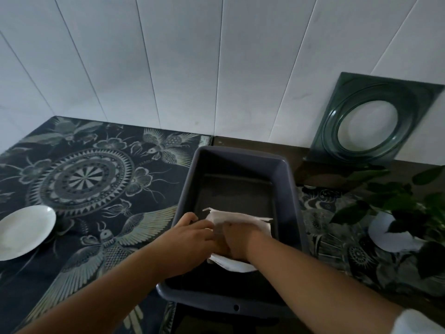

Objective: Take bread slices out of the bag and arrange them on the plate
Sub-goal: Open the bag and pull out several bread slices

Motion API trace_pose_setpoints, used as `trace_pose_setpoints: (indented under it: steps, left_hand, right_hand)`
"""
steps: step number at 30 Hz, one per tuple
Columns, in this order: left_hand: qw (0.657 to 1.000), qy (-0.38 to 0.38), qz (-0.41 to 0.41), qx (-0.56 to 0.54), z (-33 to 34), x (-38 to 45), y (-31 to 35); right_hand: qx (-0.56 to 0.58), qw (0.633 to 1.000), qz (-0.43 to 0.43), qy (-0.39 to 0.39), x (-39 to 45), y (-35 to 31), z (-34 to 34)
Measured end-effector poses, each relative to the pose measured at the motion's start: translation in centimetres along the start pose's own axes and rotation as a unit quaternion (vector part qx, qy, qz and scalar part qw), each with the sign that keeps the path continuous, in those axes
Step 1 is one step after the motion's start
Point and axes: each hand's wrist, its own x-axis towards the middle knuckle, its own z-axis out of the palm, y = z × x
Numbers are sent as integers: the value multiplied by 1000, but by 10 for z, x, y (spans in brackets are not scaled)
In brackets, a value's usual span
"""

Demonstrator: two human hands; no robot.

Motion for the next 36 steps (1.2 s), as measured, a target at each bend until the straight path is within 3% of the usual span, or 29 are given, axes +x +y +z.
trace_pose_setpoints:
  steps: [6, 10, 15, 20, 26, 29, 32, 36]
  left_hand:
    - [999, 28, -39, -14, -1, 4, 5]
    - [996, 15, -86, -23, -1, 5, 5]
    - [991, -2, -129, -44, 3, 3, 3]
    - [973, 19, -160, -167, 2, 7, 4]
    - [944, 35, -215, -250, 6, 3, 2]
    - [929, 28, -238, -281, 8, 2, 1]
    - [918, 35, -254, -302, 6, 0, 2]
    - [917, 134, -267, -263, -12, 4, -1]
  right_hand:
    - [-7, 996, 0, 86, 4, 2, 14]
    - [5, 995, -2, 95, 12, -1, 21]
    - [-17, 998, -20, 52, 15, -1, 21]
    - [-58, 996, -54, 32, 4, -7, 4]
    - [14, 1000, -5, -3, -18, -4, -32]
    - [37, 997, -2, 68, -44, 1, -49]
    - [-16, 987, -40, 152, -71, 8, -66]
    - [-59, 970, -54, 231, -101, 15, -94]
